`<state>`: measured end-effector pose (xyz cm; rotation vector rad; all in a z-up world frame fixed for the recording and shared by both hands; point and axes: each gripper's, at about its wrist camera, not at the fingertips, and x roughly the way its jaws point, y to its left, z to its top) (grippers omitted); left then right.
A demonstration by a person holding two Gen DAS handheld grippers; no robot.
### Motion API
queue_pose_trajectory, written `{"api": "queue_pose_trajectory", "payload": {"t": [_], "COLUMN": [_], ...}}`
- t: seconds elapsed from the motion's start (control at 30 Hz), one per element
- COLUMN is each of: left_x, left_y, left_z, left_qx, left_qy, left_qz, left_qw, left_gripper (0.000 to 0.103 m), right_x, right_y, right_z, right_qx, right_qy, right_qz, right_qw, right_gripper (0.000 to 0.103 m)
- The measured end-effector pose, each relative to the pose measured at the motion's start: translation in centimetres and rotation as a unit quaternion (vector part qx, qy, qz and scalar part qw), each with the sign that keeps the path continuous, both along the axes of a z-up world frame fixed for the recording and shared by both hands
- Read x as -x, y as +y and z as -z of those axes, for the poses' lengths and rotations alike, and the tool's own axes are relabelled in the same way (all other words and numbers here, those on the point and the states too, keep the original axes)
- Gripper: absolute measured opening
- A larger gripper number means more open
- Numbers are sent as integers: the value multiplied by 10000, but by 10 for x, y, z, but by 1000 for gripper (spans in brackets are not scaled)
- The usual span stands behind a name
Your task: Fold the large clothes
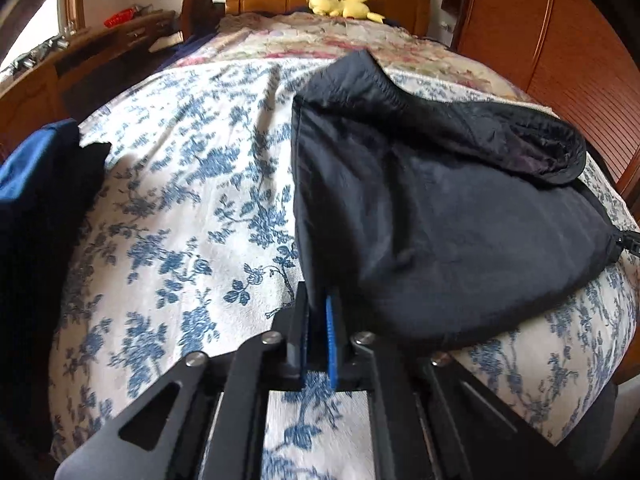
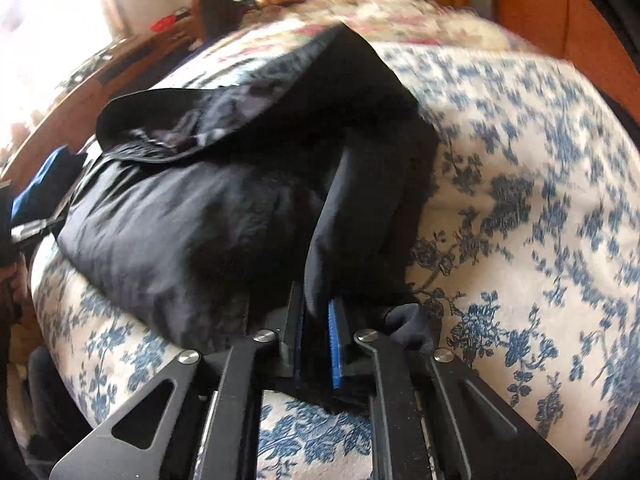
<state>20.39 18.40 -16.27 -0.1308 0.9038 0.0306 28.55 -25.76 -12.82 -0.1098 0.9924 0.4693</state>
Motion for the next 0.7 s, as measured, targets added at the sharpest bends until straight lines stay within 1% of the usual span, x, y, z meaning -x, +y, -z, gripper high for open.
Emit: {"api": "queue_pose_trajectory", "payload": {"t": [0.1, 0.23, 0.47, 0.6, 0.7], "left_x": [14, 39, 80, 98, 101], "left_y": [-5, -15, -20, -21, -25], "left_z": [-17, -33, -47, -48, -50], "left_qx": [-31, -27, 74, 120, -7], "left_qy": [-184, -371, -524, -592, -637], "left_qz": [46, 175, 313, 301, 268], "left_qw": [9998, 9992, 9981, 9977, 9976], "left_gripper": [3, 3, 3, 3, 4], "right_x": [12, 27, 67, 89, 100], "right_y": [-2, -16, -33, -37, -30], "right_z": [-13, -28, -44, -52, -55], "right_qx": [-65, -229, -182, -182, 52], "right_qy": [-232, -341, -413, -474, -628], "right_qz": [-30, -4, -29, -48, -163], "right_qw": [9997, 9992, 9990, 9987, 9979], "right_gripper": [3, 3, 3, 3, 4]}}
